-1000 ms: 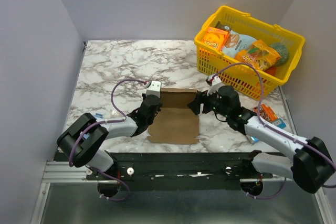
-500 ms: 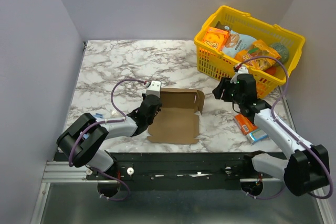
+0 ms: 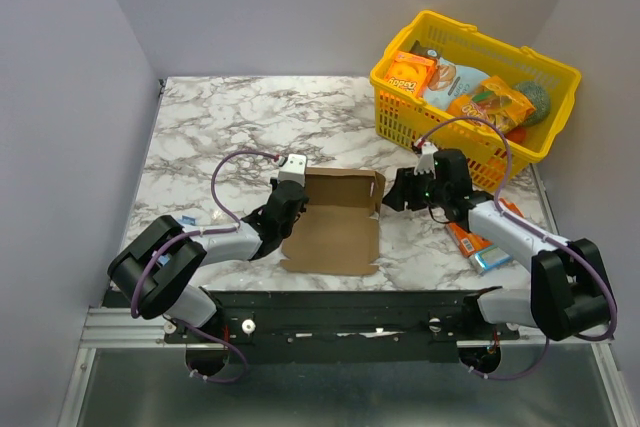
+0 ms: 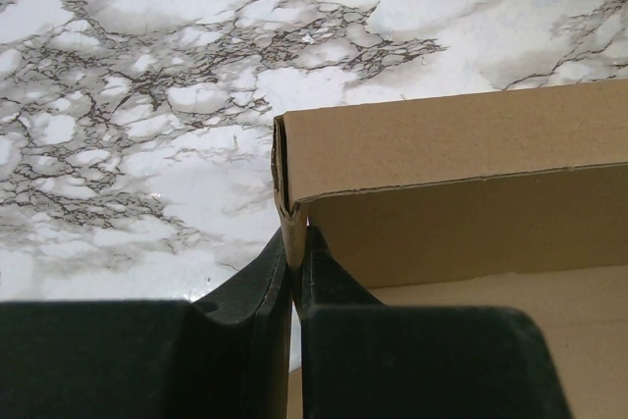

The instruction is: Fold the paper box

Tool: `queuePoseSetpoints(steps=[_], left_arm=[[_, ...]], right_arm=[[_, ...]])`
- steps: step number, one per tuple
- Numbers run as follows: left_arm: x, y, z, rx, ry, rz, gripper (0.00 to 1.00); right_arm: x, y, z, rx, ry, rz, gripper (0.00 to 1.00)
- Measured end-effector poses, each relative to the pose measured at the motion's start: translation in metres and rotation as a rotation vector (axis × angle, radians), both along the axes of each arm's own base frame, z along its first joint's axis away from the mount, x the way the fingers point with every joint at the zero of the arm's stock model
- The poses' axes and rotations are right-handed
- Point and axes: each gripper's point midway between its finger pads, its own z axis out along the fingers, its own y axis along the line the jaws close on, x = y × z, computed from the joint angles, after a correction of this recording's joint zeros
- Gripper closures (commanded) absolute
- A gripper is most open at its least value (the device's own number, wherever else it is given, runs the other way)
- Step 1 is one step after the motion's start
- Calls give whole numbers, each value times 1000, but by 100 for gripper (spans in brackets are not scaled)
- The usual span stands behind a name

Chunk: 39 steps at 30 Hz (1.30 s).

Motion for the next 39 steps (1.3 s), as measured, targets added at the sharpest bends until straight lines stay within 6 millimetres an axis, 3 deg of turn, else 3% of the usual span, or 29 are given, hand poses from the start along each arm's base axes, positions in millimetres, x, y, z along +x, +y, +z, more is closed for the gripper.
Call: queuePoseSetpoints(steps=[6, 16, 30, 39], left_arm=[[0, 0, 0, 0, 0, 0, 100], [0, 0, 0, 0, 0, -1, 100], [0, 0, 0, 0, 0, -2, 100], [0, 1, 0, 0, 0, 1, 100]], right_arm=[[3, 12, 9, 33, -65, 92, 35], [4, 31, -3, 60, -77, 199, 34], [17, 59, -1, 81, -157, 262, 37], [32, 68, 1, 77, -216, 253, 53]])
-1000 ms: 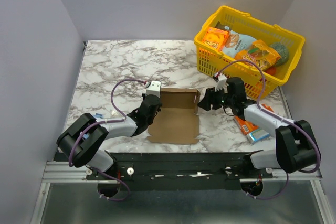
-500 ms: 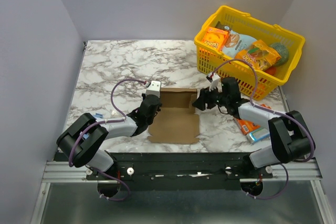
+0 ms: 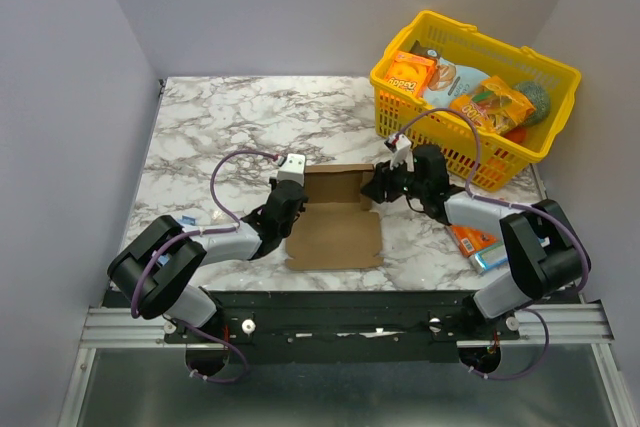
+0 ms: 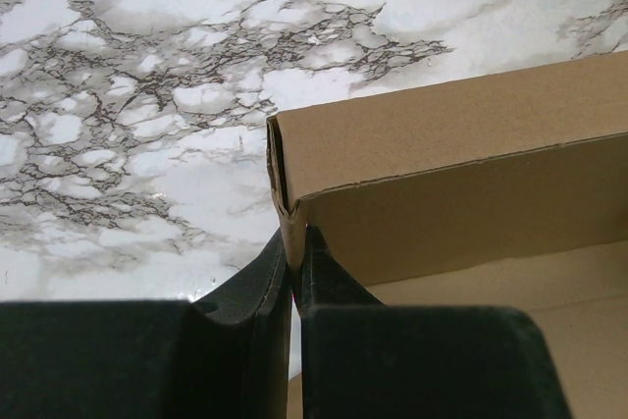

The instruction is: Fold the paper box

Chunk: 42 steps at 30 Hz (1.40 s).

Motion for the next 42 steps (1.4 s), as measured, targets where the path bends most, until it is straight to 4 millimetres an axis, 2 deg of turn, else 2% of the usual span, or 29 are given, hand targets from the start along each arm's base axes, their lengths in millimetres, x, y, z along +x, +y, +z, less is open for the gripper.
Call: queuePoseSetpoints(steps=[13, 21, 29, 42], left_arm=[[0, 2, 0, 0, 0, 4, 100], [-1, 1, 0, -5, -1, -4, 100], [-3, 0, 1, -14, 1, -20, 100], [-8, -11, 3, -37, -1, -74, 100]], right_arm=[[14, -1, -1, -37, -55, -127, 66], [21, -1, -1, -77, -77, -265, 69], [36, -12, -2, -130, -86, -416, 82], [47, -21, -2, -200, -69, -546, 87]])
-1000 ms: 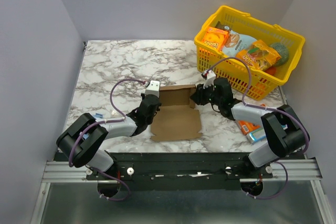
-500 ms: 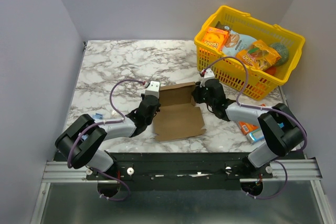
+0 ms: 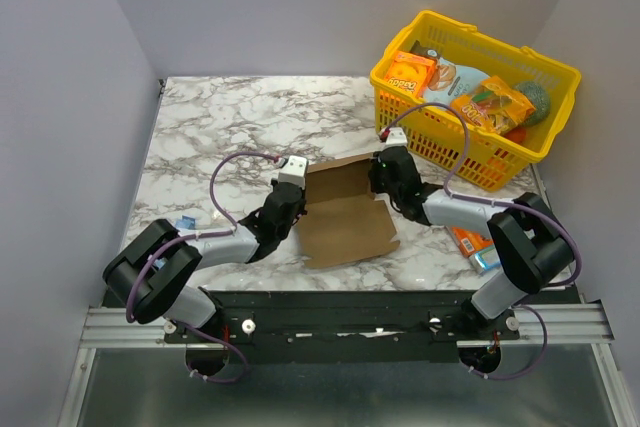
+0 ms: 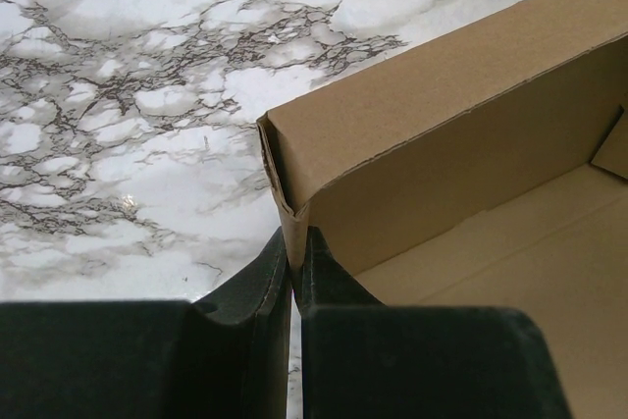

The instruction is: Fold the paper box

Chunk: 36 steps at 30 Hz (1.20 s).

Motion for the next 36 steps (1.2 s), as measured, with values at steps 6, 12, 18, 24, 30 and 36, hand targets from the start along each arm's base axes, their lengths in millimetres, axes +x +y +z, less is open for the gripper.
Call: queuePoseSetpoints(steps=[6, 12, 18, 24, 30, 36], left_arm=[[-1, -1, 0, 0, 0, -2, 100], [-1, -1, 0, 1, -1, -3, 100], [-2, -3, 2, -1, -4, -8, 100], [-3, -2, 7, -3, -12, -11, 100], [-4, -4, 12, -9, -21, -17, 100], [-5, -4, 13, -7, -22, -21, 100]], right_arm=[[-1, -2, -1, -26, 2, -33, 93], [-4, -8, -1, -63, 10, -81, 99], [-6, -12, -1, -99, 10, -119, 100], [-7, -13, 1, -124, -3, -143, 99], [-5, -14, 6, -138, -17, -175, 100], [-8, -15, 4, -187, -35, -213, 100]])
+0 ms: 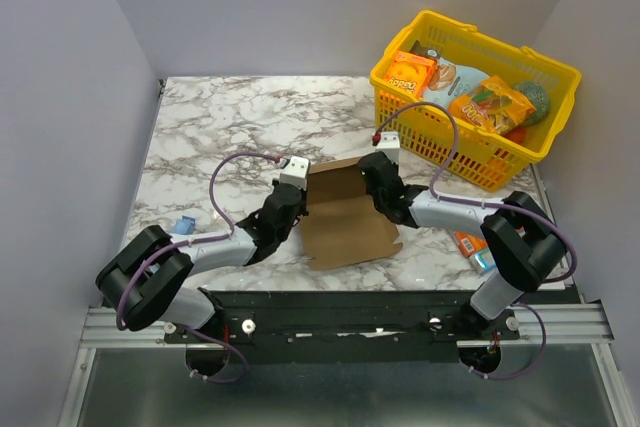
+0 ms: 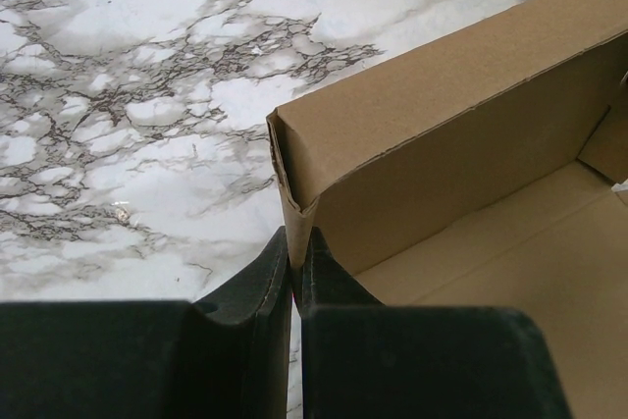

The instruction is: Fold the paper box

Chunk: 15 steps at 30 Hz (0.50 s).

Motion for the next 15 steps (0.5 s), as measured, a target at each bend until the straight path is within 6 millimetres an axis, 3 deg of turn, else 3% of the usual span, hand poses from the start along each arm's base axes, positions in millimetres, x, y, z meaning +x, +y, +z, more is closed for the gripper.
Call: queuePoseSetpoints(steps=[5, 9, 15], left_arm=[[0, 0, 1, 2, -1, -4, 100], [-1, 0, 0, 9, 1, -9, 100], [1, 2, -5, 37, 26, -2, 100]], right_arm=[[0, 0, 0, 1, -5, -14, 98], [0, 2, -1, 11, 1, -7, 90], [-5, 4, -1, 35, 25, 12, 63]])
